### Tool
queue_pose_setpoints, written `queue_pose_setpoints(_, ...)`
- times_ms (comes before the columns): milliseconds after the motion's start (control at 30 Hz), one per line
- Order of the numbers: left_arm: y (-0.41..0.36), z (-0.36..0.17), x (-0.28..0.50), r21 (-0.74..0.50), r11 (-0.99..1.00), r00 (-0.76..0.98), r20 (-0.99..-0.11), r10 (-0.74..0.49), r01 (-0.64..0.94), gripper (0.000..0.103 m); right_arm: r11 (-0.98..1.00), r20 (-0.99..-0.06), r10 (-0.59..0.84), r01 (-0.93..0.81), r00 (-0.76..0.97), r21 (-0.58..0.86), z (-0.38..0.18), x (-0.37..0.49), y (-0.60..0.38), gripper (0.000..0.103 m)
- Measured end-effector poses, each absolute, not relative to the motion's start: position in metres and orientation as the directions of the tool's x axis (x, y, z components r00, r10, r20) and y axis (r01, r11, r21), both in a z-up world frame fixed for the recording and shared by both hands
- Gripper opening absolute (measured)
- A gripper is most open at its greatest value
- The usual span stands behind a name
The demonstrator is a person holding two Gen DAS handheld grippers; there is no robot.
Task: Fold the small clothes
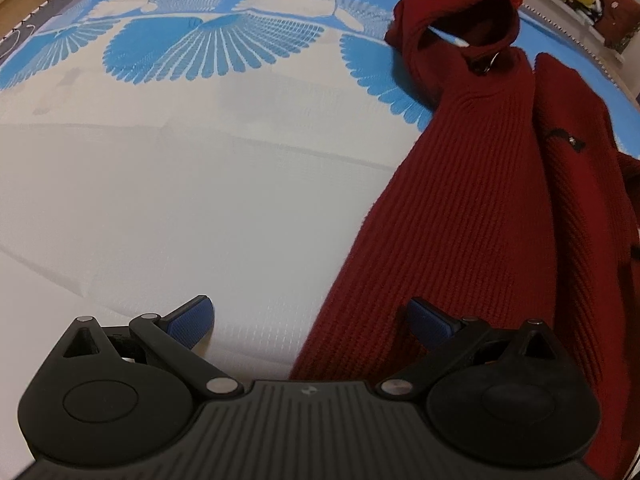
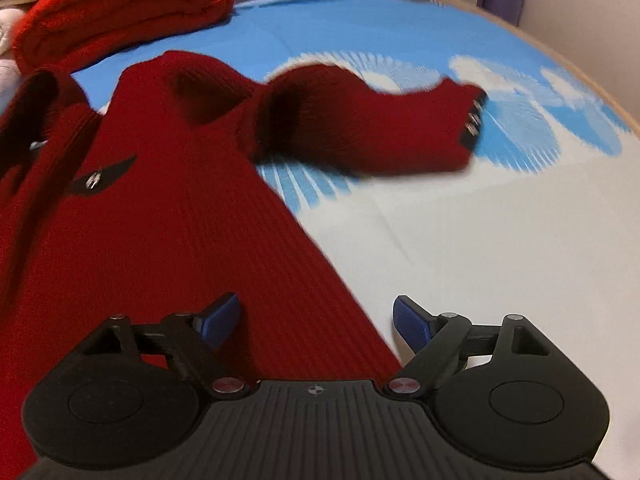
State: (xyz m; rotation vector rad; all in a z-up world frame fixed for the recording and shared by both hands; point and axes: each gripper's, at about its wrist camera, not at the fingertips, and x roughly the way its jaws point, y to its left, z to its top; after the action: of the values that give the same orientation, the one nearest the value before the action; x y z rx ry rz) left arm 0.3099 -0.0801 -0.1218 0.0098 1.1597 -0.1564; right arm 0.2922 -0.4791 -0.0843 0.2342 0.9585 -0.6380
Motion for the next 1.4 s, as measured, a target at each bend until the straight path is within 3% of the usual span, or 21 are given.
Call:
queue_pose_setpoints(67,-0.084,-0.124,0.31,-0.068,0.988,0.381,-0.917,-0.117,0.138,0.103,0.811,-0.838,-0.38,0.577,0.391,-0.099,-0.094,0.308,-0.48,0.079)
queue_pose_setpoints(167,-0.091,-0.126,0.31,-0.037,0.986,0.393,-0.914,-0.099,0.162,0.103,0.868,-0.848,-0.311,0.491,0.429,-0.07,-0.087,0.312,-0.47,0.019)
queue_pose_setpoints(267,-0.093,-0.126,0.311,-0.033,0.989,0.393,-0.915,-0.089,0.146,0.103,0.882,-0.832,-0.359,0.446,0.423,-0.154,-0.071,0.303,-0.458,0.017)
queue_pose_setpoints(467,-0.092,-0.126,0.313,-0.036,0.992,0.388,-0.918,-0.08,0.117,0.103,0.78,-0.847,-0.419,0.607,0.325,-0.153,-0.052,0.233,-0.5,0.017)
queue_pose_setpoints(567,-0.089,-0.124,0.311,-0.042,0.992,0.387,-0.918,-0.084,0.116,0.103,0.726,-0.869,-0.428,0.668,0.248,-0.167,-0.067,0.19,-0.516,0.024)
queue_pose_setpoints(633,-0.086,-0.121,0.311,-0.06,0.993,0.396,-0.913,-0.095,0.1,0.103,0.679,-0.844,-0.466,0.719,0.266,-0.149,-0.064,0.172,-0.515,0.047)
queue_pose_setpoints(667,-0.083,-0.118,0.311,-0.073,0.993,0.41,-0.906,-0.103,0.088,0.103,0.637,-0.823,-0.503,0.757,0.265,-0.146,-0.059,0.166,-0.51,0.064)
queue_pose_setpoints(700,-0.081,-0.114,0.311,-0.09,0.993,0.428,-0.896,-0.114,0.076,0.103,0.598,-0.799,-0.538,0.79,0.27,-0.136,-0.052,0.162,-0.504,0.072)
queue_pose_setpoints(767,-0.077,-0.104,0.313,-0.12,0.991,0.466,-0.874,-0.137,0.065,0.103,0.597,-0.766,-0.556,0.796,0.324,-0.097,-0.034,0.163,-0.491,0.074)
queue_pose_setpoints(900,-0.079,-0.081,0.329,-0.146,0.988,0.581,-0.8,-0.148,0.05,0.103,0.587,-0.686,-0.578,0.809,0.442,0.028,-0.003,0.169,-0.459,0.088)
queue_pose_setpoints(1033,-0.11,-0.068,0.385,-0.135,0.987,0.606,-0.78,-0.158,0.084,0.103,0.602,-0.685,-0.525,0.789,0.506,0.122,-0.005,0.184,-0.458,0.088)
queue_pose_setpoints(1233,-0.18,-0.07,0.472,-0.102,0.982,0.609,-0.773,-0.178,0.158,0.103,0.656,-0.669,-0.594,0.75,0.446,-0.082,-0.031,0.206,-0.472,0.087)
queue_pose_setpoints(1333,-0.215,-0.084,0.506,-0.061,0.985,0.583,-0.799,-0.144,0.16,0.102,0.625,-0.681,-0.602,0.777,0.417,-0.077,-0.036,0.203,-0.489,0.086)
queue_pose_setpoints(1400,-0.231,-0.09,0.519,0.092,0.993,0.638,-0.769,0.026,0.07,0.074,0.611,-0.694,-0.586,0.791,0.417,-0.041,-0.038,0.199,-0.496,0.087)
